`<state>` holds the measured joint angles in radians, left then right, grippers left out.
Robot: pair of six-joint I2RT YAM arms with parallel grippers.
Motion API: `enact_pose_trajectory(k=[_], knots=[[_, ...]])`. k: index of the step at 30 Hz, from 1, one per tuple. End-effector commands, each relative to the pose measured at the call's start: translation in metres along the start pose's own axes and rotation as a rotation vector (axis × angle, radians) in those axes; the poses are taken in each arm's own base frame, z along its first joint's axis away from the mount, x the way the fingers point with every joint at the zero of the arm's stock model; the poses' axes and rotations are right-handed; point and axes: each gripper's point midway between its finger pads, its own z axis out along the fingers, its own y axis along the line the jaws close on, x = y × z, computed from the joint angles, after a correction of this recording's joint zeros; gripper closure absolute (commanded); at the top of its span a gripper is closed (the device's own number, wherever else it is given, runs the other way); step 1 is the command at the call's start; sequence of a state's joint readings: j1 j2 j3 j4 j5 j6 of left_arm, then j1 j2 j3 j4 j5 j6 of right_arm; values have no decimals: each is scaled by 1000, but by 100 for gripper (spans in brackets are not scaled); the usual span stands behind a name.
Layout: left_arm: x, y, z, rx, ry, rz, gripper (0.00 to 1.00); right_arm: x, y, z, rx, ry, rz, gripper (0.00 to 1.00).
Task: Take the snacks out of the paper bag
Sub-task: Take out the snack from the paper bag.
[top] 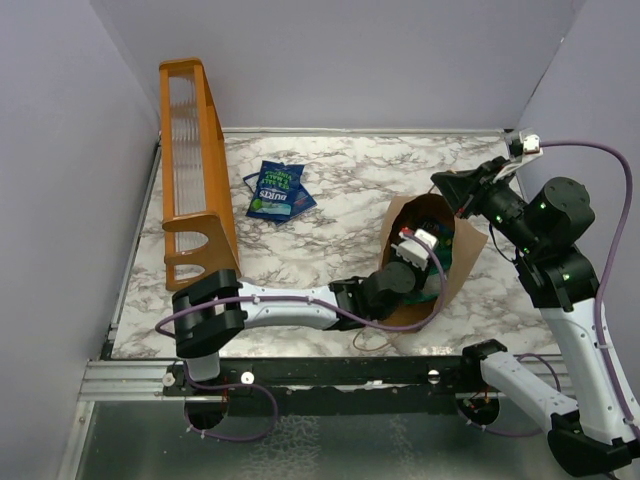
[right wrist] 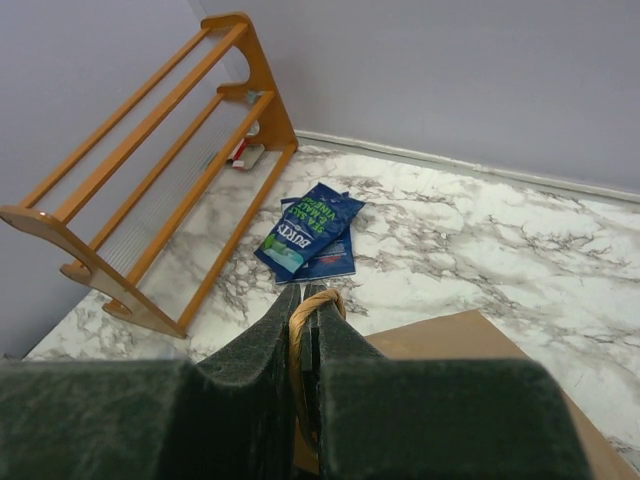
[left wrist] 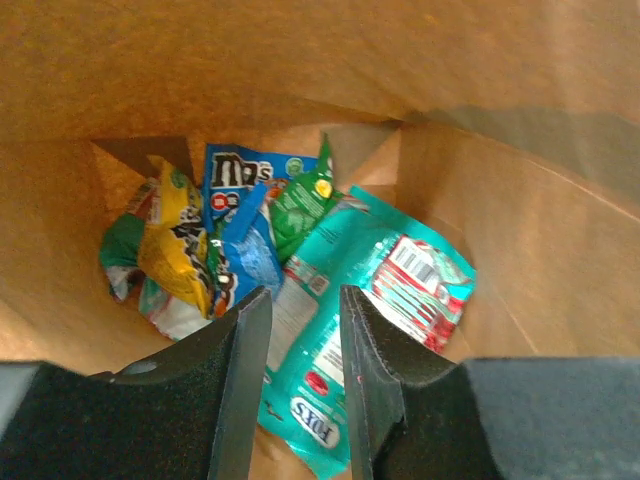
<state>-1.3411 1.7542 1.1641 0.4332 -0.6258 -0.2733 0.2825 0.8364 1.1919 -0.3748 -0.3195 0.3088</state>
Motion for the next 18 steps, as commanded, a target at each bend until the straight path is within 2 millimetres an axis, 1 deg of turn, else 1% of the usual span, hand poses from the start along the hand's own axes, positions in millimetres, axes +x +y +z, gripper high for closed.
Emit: enact_pose_trajectory(k=[1,3,4,6,8,12,14,16,18], knots=[[1,7,16,6,16,-15,64,-29,16,-8,-53,-93,-41,94],[3,12,22,-17,20,42,59,-29,16,-7,-55,-92,-39,94],[8,14,26,-23,32,65,58,-28,15,-6,-54,-91,-39,94],[14,17,33,-23,52,94,58,-27,15,-6,-55,-88,-36,94],[19,22,38,-32,68,116,55,-25,15,-6,-54,-86,-37,94],[23,31,47,-50,84,146,50,-25,14,-7,-46,-82,-37,94],[23,36,51,-73,87,173,45,-26,14,-8,-46,-88,-39,94],[25,41,55,-99,99,201,36,-26,14,-7,-47,-88,-40,93],[27,42,58,-95,106,216,29,-27,14,-6,-49,-79,-43,94]])
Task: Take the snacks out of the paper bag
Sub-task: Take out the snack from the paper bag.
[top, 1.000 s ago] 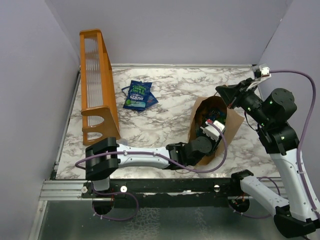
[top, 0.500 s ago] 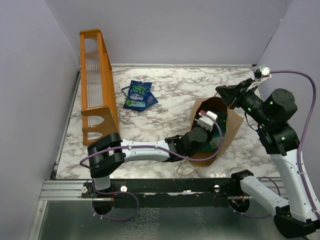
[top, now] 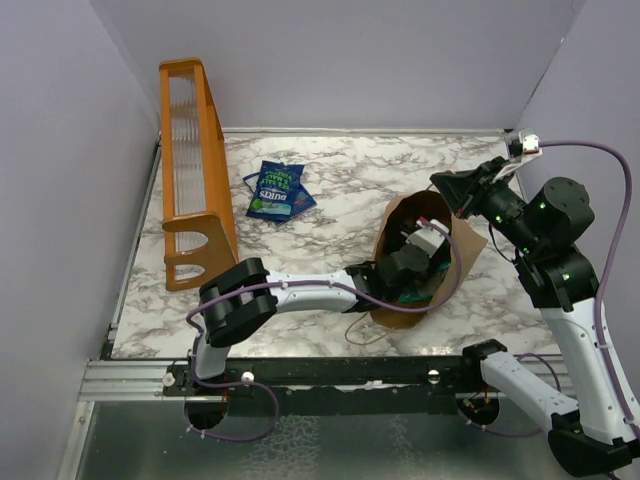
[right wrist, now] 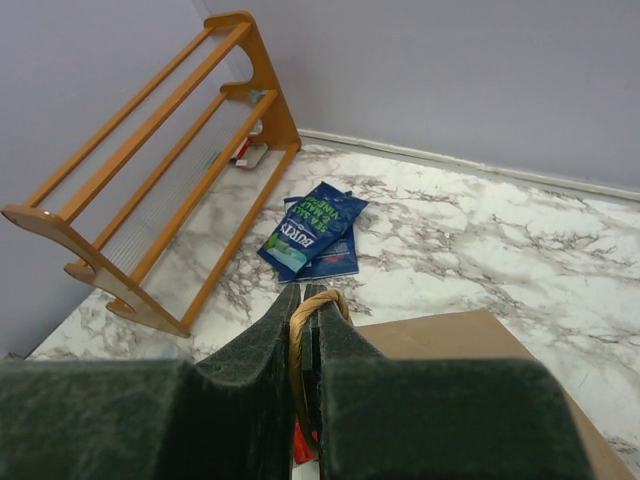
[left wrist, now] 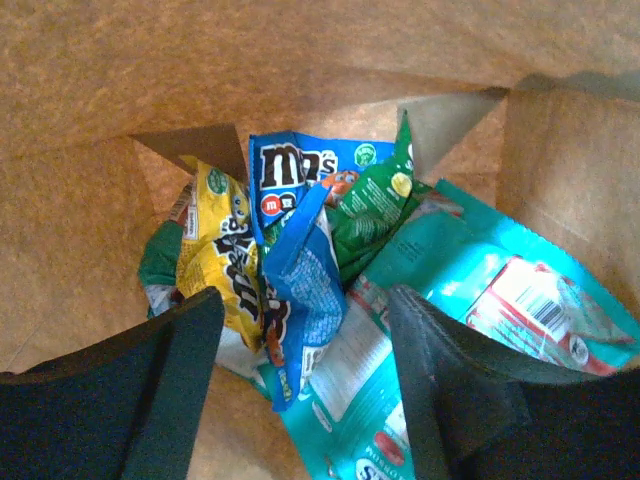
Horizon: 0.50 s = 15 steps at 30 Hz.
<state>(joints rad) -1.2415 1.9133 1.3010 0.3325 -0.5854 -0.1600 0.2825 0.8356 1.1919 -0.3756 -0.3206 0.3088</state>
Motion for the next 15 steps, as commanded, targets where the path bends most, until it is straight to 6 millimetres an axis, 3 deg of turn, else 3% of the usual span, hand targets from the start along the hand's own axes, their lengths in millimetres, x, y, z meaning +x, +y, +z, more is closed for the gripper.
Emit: enact_pose_trajectory(k=[1,8,15], knots=[[-3,7,11,-20,5,55,27,-26,13,-4,-46,-77,-46,93],[7,14,29,-33,39,69,25,-26,10,-5,-31,-78,-56,94],[20,21,51,-34,76,73,34,-18,7,-5,-21,-57,-54,94]])
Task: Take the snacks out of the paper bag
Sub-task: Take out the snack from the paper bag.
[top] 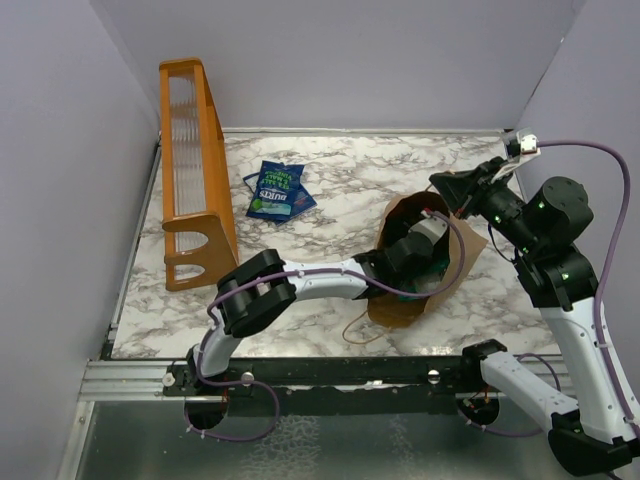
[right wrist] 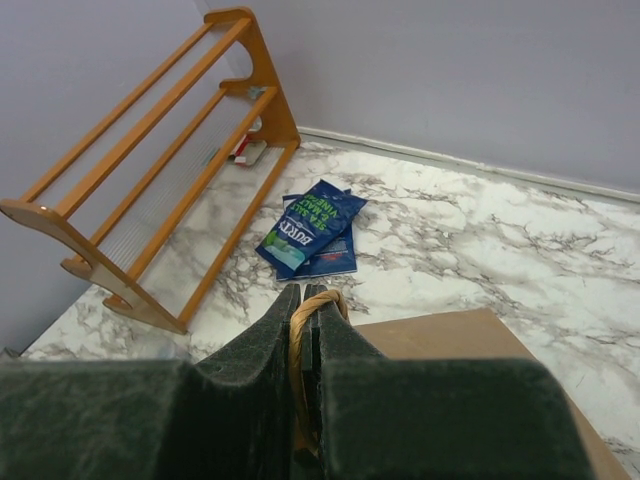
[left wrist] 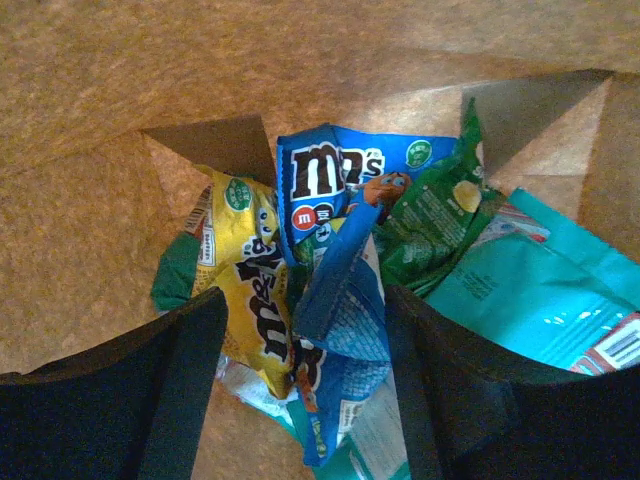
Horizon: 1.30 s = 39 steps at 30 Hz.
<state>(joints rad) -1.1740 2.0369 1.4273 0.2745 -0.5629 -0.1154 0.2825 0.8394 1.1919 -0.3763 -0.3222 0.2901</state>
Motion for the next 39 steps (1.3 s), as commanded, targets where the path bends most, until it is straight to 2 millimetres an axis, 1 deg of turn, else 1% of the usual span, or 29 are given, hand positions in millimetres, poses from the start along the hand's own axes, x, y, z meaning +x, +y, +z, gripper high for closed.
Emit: enact_pose_trajectory(k=[1,3,5,8,9,10,16,18,20,22,23,24,26,30,32,36,39], knots=[[6,0,13,19,27,21,38,-19,7,-6,-19,-60,-38,94],[9,0,15,26,39,23,47,-20,7,-7,-17,-63,-40,94],[7,-2,12,39,41,20,55,-21,8,-8,-15,-67,-43,93],[-1,1,5,43,35,3,72,-23,8,-9,-16,-71,-46,93],[-5,2,1,45,28,-4,77,-23,8,-9,-14,-71,-48,93],[-10,4,-4,51,20,-14,81,-23,7,-9,-11,-72,-50,94],[-44,7,-36,126,-33,-80,99,-20,1,-9,19,-67,-62,94],[-58,8,-48,148,-51,-112,100,-19,-1,-9,27,-68,-63,94],[-59,7,-59,186,-49,-129,100,-17,-2,-10,31,-69,-63,93],[-67,3,-72,238,-62,-147,100,-15,-3,-9,33,-68,-60,93],[-67,1,-77,262,-61,-154,100,-14,-3,-9,33,-67,-58,94],[-77,2,-88,289,-81,-165,100,-13,-3,-8,32,-64,-57,94],[-86,-1,-103,349,-101,-170,100,-13,-3,-7,30,-64,-58,94],[-108,-13,-141,515,-149,-164,100,-14,-5,-5,36,-61,-63,94],[-118,-14,-159,573,-181,-167,100,-12,-6,-4,39,-57,-67,94],[-139,-11,-194,662,-241,-164,100,-10,-9,-3,49,-51,-65,94],[-150,-1,-215,675,-282,-154,100,-8,-9,-4,48,-51,-65,94]])
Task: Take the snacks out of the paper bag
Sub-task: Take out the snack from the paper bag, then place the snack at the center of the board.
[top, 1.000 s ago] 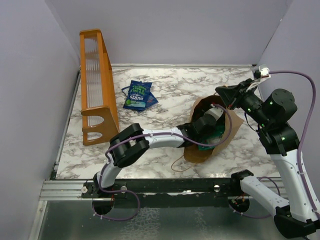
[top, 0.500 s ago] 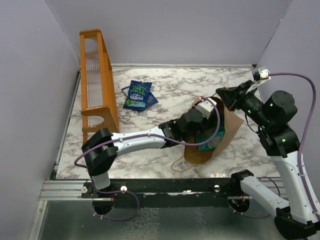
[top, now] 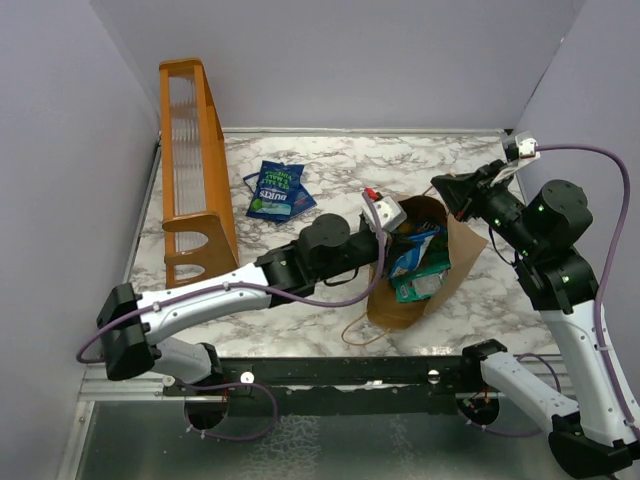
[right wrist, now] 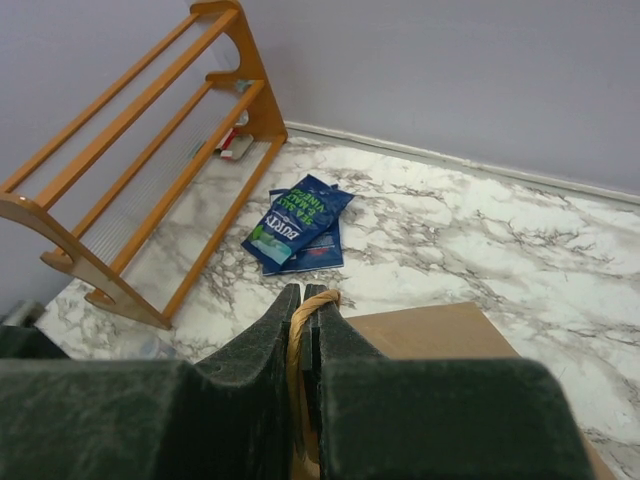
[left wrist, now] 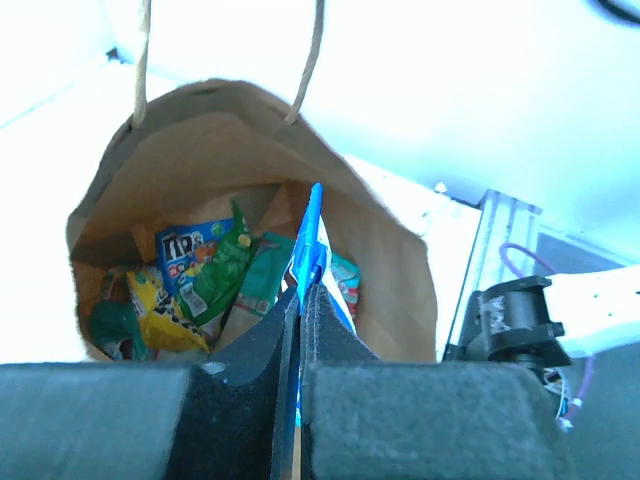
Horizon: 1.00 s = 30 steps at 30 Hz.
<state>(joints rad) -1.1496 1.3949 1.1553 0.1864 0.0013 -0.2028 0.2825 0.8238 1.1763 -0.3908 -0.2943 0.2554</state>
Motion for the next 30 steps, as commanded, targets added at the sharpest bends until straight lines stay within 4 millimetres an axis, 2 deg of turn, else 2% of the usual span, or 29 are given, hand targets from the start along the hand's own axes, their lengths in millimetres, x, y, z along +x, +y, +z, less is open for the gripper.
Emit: enact_pose_trajectory(k=[1,9,18,23,30], knots=[[-33,-23,-34,110,-68,27,100,-13,-3,0,21,-62,-35,94],[-64,4,-85,-52,-127,62,100,-15,-5,1,28,-59,-42,94],[-88,73,-128,-475,-123,82,100,-13,-4,4,19,-52,-40,94],[-85,103,-143,-648,-126,44,100,-14,-5,3,24,-54,-42,94],[-63,159,-149,-844,-42,-13,100,-16,-4,3,20,-55,-44,94]])
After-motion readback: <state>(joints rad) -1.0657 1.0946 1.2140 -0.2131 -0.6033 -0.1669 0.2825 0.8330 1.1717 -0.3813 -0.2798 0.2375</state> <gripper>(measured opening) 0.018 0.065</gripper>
